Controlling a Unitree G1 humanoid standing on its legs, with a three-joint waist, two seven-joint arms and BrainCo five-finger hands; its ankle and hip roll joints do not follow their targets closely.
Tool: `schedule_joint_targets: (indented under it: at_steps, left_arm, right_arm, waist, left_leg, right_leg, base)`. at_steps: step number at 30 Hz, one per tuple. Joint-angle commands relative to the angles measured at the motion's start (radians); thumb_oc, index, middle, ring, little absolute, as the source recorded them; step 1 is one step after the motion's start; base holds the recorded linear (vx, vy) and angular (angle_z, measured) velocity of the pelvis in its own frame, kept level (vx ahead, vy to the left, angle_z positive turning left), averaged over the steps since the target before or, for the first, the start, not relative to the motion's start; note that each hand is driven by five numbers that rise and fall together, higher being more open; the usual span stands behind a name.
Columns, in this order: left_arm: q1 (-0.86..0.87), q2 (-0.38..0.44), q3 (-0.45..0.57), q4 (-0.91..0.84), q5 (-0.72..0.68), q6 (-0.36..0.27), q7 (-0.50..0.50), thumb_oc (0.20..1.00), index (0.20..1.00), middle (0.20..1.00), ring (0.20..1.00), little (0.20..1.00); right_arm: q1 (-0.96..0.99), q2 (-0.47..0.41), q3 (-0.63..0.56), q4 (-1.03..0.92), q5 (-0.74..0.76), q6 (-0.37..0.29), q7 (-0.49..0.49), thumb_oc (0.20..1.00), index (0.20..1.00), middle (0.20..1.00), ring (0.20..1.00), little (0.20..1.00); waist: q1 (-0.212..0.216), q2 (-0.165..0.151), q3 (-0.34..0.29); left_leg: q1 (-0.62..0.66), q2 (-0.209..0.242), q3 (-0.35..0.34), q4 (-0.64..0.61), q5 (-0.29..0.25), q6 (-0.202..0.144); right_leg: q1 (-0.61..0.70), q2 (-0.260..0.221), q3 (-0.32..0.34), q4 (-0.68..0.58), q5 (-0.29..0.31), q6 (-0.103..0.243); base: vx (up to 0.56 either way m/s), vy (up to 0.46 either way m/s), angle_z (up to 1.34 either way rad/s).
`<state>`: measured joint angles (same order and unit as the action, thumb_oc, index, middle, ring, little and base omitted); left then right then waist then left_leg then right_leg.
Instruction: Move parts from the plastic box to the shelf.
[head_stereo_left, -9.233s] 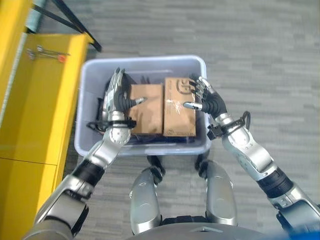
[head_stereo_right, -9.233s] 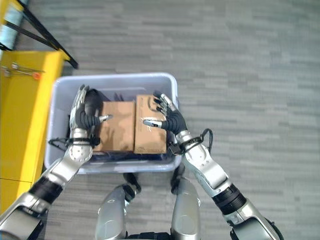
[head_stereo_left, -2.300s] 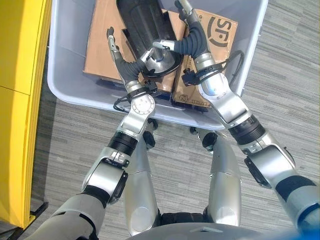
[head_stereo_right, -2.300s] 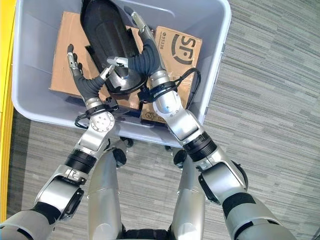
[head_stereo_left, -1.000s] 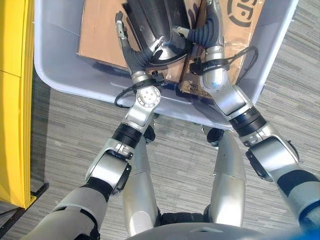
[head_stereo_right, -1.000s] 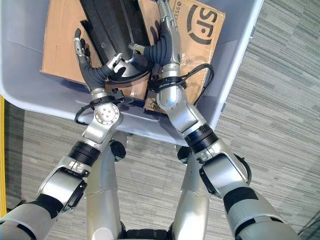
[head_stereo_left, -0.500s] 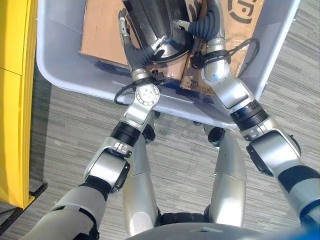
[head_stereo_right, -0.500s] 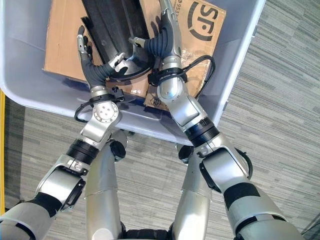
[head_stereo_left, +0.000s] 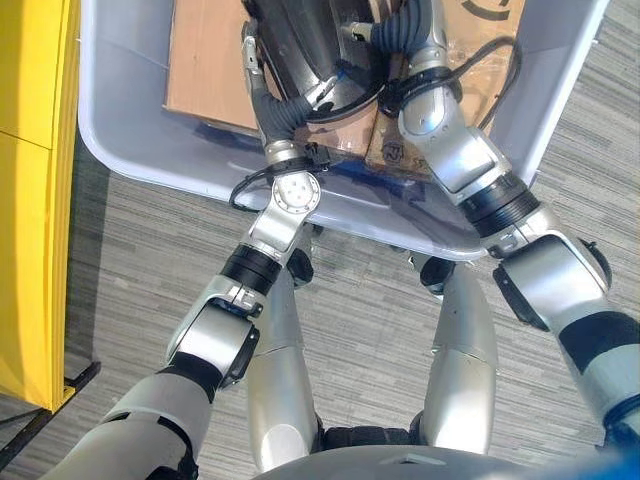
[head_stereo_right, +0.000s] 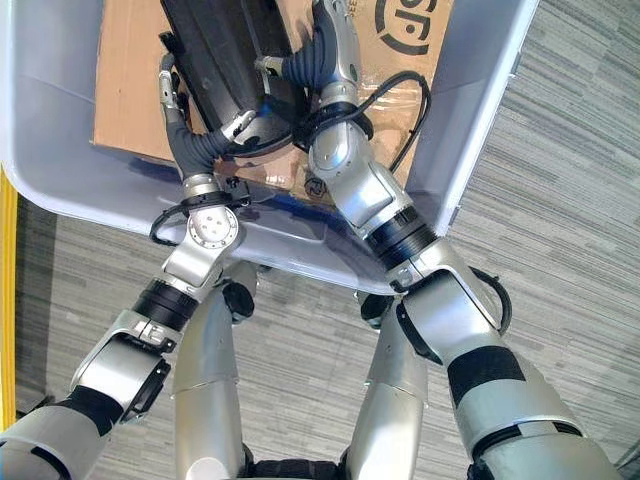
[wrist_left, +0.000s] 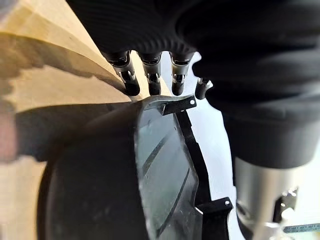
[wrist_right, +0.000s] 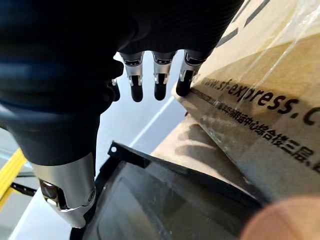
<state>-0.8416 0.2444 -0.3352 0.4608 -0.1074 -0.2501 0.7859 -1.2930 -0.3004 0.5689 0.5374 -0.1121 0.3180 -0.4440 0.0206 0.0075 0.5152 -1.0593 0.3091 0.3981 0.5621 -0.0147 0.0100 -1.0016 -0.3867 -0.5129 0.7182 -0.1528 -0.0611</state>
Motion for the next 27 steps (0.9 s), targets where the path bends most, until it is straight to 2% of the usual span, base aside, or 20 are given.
schedule_joint_targets:
  at_steps: [1,3,7,8,11,12,13,15,16,18,20,27]
  left_arm:
    - [0.026,-0.017,-0.042,0.018,-0.009,-0.019,-0.032,1.0,1.0,1.0,1.0,1.0]
    - [0.028,-0.012,-0.038,0.019,-0.012,-0.018,-0.04,1.0,1.0,1.0,1.0,1.0]
    - [0.026,-0.009,-0.039,0.022,-0.012,-0.021,-0.048,1.0,1.0,1.0,1.0,1.0]
    - [0.024,-0.006,-0.037,0.023,-0.03,-0.024,-0.055,1.0,1.0,1.0,1.0,1.0]
    - [0.035,-0.008,-0.042,0.017,-0.035,-0.028,-0.039,1.0,1.0,1.0,1.0,1.0]
    - [0.035,-0.006,-0.044,0.017,-0.036,-0.031,-0.036,1.0,1.0,1.0,1.0,1.0]
    - [0.034,-0.006,-0.046,0.018,-0.033,-0.032,-0.034,1.0,1.0,1.0,1.0,1.0]
    - [0.029,-0.01,-0.052,0.027,-0.026,-0.036,-0.03,1.0,1.0,1.0,1.0,1.0]
    - [0.019,-0.018,-0.055,0.047,-0.021,-0.044,-0.027,1.0,1.0,1.0,1.0,1.0]
    - [0.014,-0.026,-0.057,0.056,-0.018,-0.054,-0.021,1.0,1.0,1.0,1.0,1.0]
    - [0.008,-0.034,-0.06,0.055,-0.022,-0.053,-0.012,1.0,1.0,1.0,1.0,1.0]
    - [-0.016,-0.056,-0.064,0.072,-0.034,-0.068,0.012,1.0,1.0,1.0,1.0,1.0]
  right_arm:
    - [0.202,0.053,0.055,0.317,0.174,0.29,0.301,1.0,1.0,1.0,1.0,1.0]
    - [0.204,0.051,0.059,0.343,0.142,0.324,0.356,1.0,1.0,1.0,1.0,1.0]
    - [0.202,0.054,0.067,0.383,0.114,0.314,0.401,1.0,1.0,1.0,1.0,1.0]
    - [0.189,0.049,0.079,0.401,-0.068,0.339,0.488,1.0,1.0,1.0,1.0,1.0]
    - [0.173,0.028,0.149,0.433,-0.333,0.341,0.664,1.0,1.0,1.0,1.0,1.0]
    - [0.171,0.027,0.164,0.44,-0.383,0.354,0.72,0.492,0.492,0.492,0.492,0.492]
    - [0.17,0.03,0.17,0.444,-0.388,0.362,0.745,0.2,0.2,0.2,0.2,0.2]
    - [0.172,0.048,0.173,0.477,-0.368,0.384,0.773,0.2,0.2,0.2,0.2,0.2]
    - [0.172,0.073,0.164,0.532,-0.311,0.398,0.725,0.2,0.2,0.2,0.2,0.2]
    - [0.172,0.085,0.155,0.555,-0.293,0.402,0.694,0.2,0.2,0.2,0.2,0.2]
    - [0.174,0.093,0.149,0.579,-0.258,0.39,0.666,0.2,0.2,0.2,0.2,0.2]
    - [0.183,0.118,0.143,0.613,-0.276,0.37,0.675,0.2,0.2,0.2,0.2,0.2]
  waist:
    - [0.048,0.052,0.005]
    - [0.049,0.05,0.005]
    - [0.052,0.051,0.005]
    - [0.053,0.05,0.005]
    - [0.056,0.046,0.005]
    - [0.057,0.046,0.005]
    - [0.057,0.045,0.005]
    - [0.06,0.045,0.005]
    - [0.063,0.048,0.005]
    - [0.064,0.051,0.005]
    - [0.063,0.054,0.005]
    - [0.057,0.058,0.005]
  left_leg:
    - [0.007,0.104,-0.032,0.009,-0.002,-0.217]
    - [0.006,0.107,-0.034,0.011,0.0,-0.218]
    - [0.005,0.11,-0.038,0.011,0.003,-0.218]
    - [0.004,0.111,-0.041,0.009,0.006,-0.218]
    - [0.012,0.119,-0.039,0.01,0.007,-0.218]
    - [0.013,0.121,-0.038,0.011,0.009,-0.22]
    - [0.014,0.123,-0.038,0.012,0.009,-0.221]
    - [0.019,0.125,-0.04,0.01,0.011,-0.222]
    - [0.028,0.125,-0.039,0.004,0.013,-0.221]
    - [0.032,0.124,-0.038,0.0,0.016,-0.22]
    - [0.032,0.124,-0.039,-0.002,0.019,-0.221]
    - [0.035,0.125,-0.032,-0.005,0.021,-0.221]
  right_leg:
    - [-0.067,-0.044,0.076,-0.068,0.097,0.199]
    - [-0.067,-0.045,0.075,-0.065,0.098,0.199]
    - [-0.066,-0.044,0.076,-0.056,0.095,0.198]
    - [-0.065,-0.044,0.077,-0.051,0.093,0.198]
    - [-0.057,-0.049,0.073,-0.047,0.092,0.201]
    - [-0.056,-0.052,0.072,-0.043,0.094,0.202]
    - [-0.055,-0.054,0.072,-0.043,0.095,0.202]
    - [-0.049,-0.056,0.069,-0.043,0.096,0.202]
    - [-0.042,-0.056,0.069,-0.044,0.097,0.202]
    - [-0.041,-0.055,0.069,-0.045,0.099,0.201]
    - [-0.041,-0.054,0.071,-0.05,0.103,0.201]
    - [-0.041,-0.051,0.073,-0.058,0.103,0.197]
  base:
    - [0.01,-0.006,0.05]
    - [0.01,-0.003,0.02]
    - [0.01,0.002,0.06]
    - [0.01,-0.003,0.1]
    - [0.02,-0.012,0.06]
    - [0.01,-0.014,0.07]
    - [0.01,-0.024,0.05]
    - [0.01,-0.023,0.05]
    - [0.0,-0.007,0.03]
    - [0.0,0.0,0.0]
    - [0.0,0.0,0.0]
    - [0.0,0.0,0.0]
